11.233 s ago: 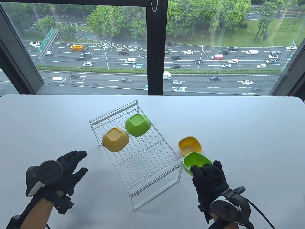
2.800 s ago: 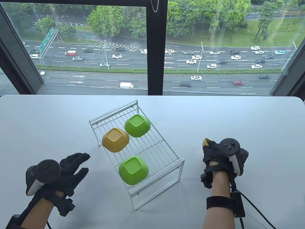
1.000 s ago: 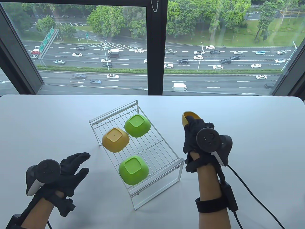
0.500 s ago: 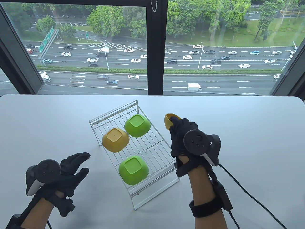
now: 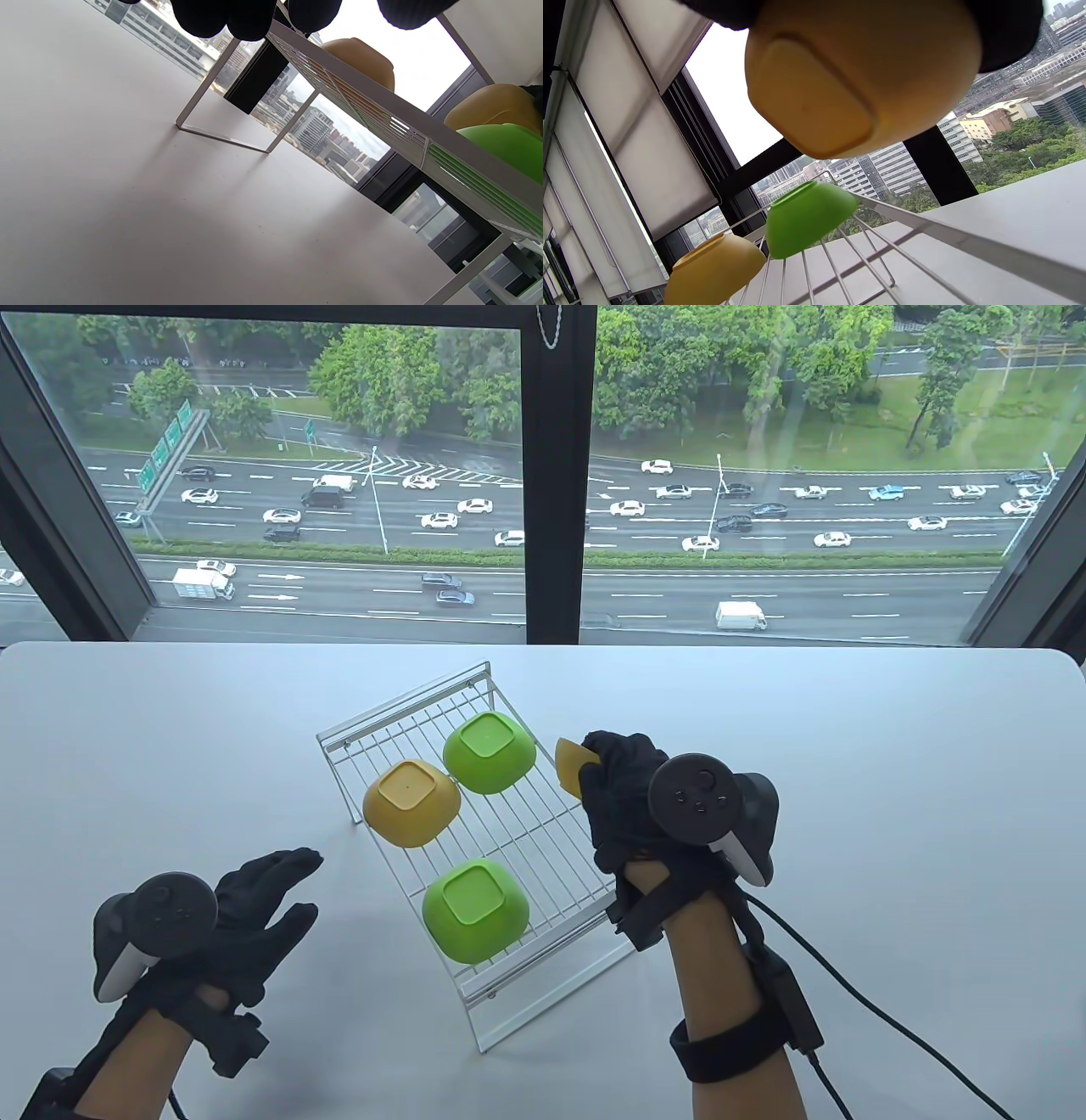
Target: Flip small dish upside down onto kitchen shelf
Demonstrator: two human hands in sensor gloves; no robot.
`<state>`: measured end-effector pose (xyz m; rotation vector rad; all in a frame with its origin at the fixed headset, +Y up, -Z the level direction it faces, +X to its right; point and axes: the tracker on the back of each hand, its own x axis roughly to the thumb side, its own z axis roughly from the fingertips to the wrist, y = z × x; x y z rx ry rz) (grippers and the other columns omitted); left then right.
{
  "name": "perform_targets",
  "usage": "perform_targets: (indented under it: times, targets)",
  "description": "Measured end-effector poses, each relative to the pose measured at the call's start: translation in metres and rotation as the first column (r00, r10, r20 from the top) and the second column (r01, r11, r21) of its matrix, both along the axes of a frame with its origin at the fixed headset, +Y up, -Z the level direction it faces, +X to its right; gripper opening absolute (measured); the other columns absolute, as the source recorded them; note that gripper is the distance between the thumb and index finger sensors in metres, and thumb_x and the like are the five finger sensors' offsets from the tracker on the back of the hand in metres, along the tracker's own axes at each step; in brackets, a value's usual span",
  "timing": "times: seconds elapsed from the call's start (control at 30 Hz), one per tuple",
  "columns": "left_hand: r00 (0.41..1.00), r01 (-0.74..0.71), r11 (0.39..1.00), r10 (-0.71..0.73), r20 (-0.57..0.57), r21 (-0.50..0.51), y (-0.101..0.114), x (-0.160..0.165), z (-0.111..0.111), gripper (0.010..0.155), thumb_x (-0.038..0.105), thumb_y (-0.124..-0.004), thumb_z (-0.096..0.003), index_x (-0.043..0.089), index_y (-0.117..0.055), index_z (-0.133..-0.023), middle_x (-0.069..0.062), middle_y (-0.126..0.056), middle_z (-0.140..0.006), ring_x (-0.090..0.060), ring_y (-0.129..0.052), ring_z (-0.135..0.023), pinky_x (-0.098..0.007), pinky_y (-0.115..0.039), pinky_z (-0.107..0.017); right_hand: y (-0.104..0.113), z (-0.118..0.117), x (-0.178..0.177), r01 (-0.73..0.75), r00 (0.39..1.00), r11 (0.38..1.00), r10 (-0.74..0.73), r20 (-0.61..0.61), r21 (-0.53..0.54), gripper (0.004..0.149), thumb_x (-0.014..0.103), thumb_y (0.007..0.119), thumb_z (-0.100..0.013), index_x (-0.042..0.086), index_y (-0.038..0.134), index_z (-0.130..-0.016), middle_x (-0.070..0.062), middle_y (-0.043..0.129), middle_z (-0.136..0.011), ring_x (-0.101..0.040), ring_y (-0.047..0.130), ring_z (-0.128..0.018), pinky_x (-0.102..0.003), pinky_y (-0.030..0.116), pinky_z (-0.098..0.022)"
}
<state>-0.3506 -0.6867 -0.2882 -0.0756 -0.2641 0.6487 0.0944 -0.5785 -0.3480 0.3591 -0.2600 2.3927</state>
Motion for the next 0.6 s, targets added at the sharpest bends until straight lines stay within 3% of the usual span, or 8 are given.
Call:
perform_targets:
  times: [0.23, 0.3, 0.37, 0.43, 0.53, 0.6]
  targets:
    - [1.000, 0.000, 1.000, 0.000, 0.001, 0.000, 0.000, 0.000, 0.000, 0.070, 0.058, -0.065, -0.0471, 0.029, -0.054, -0.110, -0.010, -0.054, -0.117, -0.042, -0.057, -0.102, -0.071, -0.048, -0.074, 0.001, 0.001, -0.005, -0.034, 0.999, 0.999, 0.034, -0.010, -0.008, 0.083, 0.050, 0.093, -0.043, 0.014, 0.048, -0.103, -0.006, 0.069, -0.078, -0.024, 0.080, -0.064, -0.062, 0.077, -0.059]
    - [1.000, 0.000, 1.000, 0.000, 0.001, -0.001, 0.000, 0.000, 0.000, 0.070, 0.058, -0.065, -0.0472, 0.029, -0.054, -0.110, -0.010, -0.053, -0.117, -0.042, -0.057, -0.102, -0.071, -0.048, -0.074, 0.001, 0.001, -0.006, -0.051, 0.999, 0.999, 0.051, -0.019, -0.012, 0.089, 0.049, 0.096, -0.042, 0.020, 0.043, -0.108, -0.007, 0.068, -0.078, -0.024, 0.082, -0.062, -0.060, 0.079, -0.059]
    - [1.000, 0.000, 1.000, 0.000, 0.002, -0.001, 0.000, 0.000, 0.000, 0.070, 0.058, -0.065, -0.0472, 0.029, -0.054, -0.110, -0.010, -0.053, -0.117, -0.042, -0.057, -0.102, -0.071, -0.048, -0.074, 0.001, 0.002, -0.008, -0.071, 0.997, 0.997, 0.071, -0.019, -0.009, 0.089, 0.046, 0.098, -0.042, 0.028, 0.044, -0.110, -0.006, 0.071, -0.077, -0.023, 0.084, -0.059, -0.059, 0.082, -0.057]
    - [1.000, 0.001, 1.000, -0.001, 0.003, -0.001, 0.000, 0.000, 0.000, 0.070, 0.058, -0.065, -0.0472, 0.029, -0.054, -0.110, -0.010, -0.053, -0.117, -0.042, -0.057, -0.102, -0.071, -0.049, -0.074, 0.001, 0.002, -0.011, -0.092, 0.995, 0.995, 0.091, -0.039, -0.035, 0.080, 0.045, 0.099, -0.041, 0.027, 0.058, -0.107, -0.005, 0.075, -0.073, -0.021, 0.087, -0.055, -0.056, 0.085, -0.055]
    - [1.000, 0.001, 1.000, -0.001, 0.003, -0.001, 0.000, 0.000, 0.000, 0.070, 0.058, -0.065, -0.0472, 0.029, -0.054, -0.110, -0.010, -0.053, -0.117, -0.042, -0.057, -0.102, -0.071, -0.049, -0.074, -0.001, 0.004, -0.015, -0.096, 0.995, 0.995, 0.096, -0.021, -0.018, 0.076, 0.053, 0.094, -0.044, 0.025, 0.060, -0.106, -0.004, 0.079, -0.071, -0.022, 0.092, -0.052, -0.054, 0.089, -0.051]
    - [1.000, 0.001, 1.000, -0.001, 0.003, -0.002, 0.000, 0.000, 0.000, 0.070, 0.058, -0.065, -0.0472, 0.029, -0.054, -0.110, -0.010, -0.053, -0.117, -0.042, -0.057, -0.102, -0.071, -0.048, -0.074, -0.001, 0.005, -0.017, -0.103, 0.995, 0.995, 0.103, -0.016, -0.014, 0.076, 0.059, 0.093, -0.044, 0.022, 0.064, -0.105, -0.008, 0.079, -0.075, -0.028, 0.092, -0.058, -0.060, 0.085, -0.052]
